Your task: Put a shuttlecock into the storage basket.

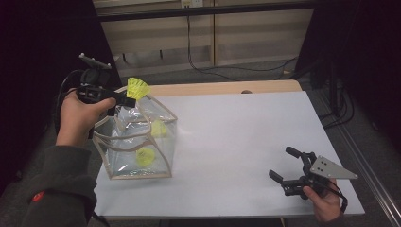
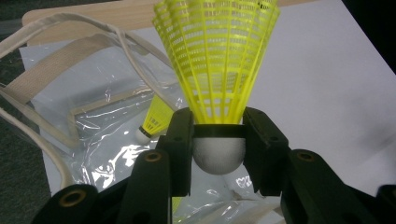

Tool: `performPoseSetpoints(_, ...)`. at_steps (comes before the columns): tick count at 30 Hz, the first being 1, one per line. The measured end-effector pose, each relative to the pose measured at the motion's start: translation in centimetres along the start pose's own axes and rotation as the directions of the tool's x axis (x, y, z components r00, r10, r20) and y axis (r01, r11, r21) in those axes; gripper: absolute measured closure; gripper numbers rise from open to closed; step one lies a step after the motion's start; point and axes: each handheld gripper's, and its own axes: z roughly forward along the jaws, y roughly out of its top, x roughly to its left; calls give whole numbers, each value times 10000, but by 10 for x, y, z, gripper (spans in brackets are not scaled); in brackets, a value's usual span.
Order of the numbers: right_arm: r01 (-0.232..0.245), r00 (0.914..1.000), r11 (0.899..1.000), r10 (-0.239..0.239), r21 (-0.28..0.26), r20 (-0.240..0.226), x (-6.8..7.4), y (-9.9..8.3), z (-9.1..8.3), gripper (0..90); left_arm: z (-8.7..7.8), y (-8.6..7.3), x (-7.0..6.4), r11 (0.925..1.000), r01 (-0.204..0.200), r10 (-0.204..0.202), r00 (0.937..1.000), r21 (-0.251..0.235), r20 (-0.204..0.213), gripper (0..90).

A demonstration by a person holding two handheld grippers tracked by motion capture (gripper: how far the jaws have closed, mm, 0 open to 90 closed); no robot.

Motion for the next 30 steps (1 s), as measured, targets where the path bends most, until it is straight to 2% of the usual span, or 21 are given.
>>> performPoseSetpoints(13,26,10000,10000,-26,-28,-6,0,0,0,11,3,-6,14,9987,464,-473,9978,-212,-465,648)
performPoseSetpoints(21,18,10000,10000,-18,-17,-20,0,0,1,11,6,-11,21,9956,802,-837,9937,-490,-739,648)
performPoseSetpoints(30,44,10000,10000,-44,29,-47,1,0,1,11,12,-14,27,9940,963,-1012,9896,-514,-1019,648)
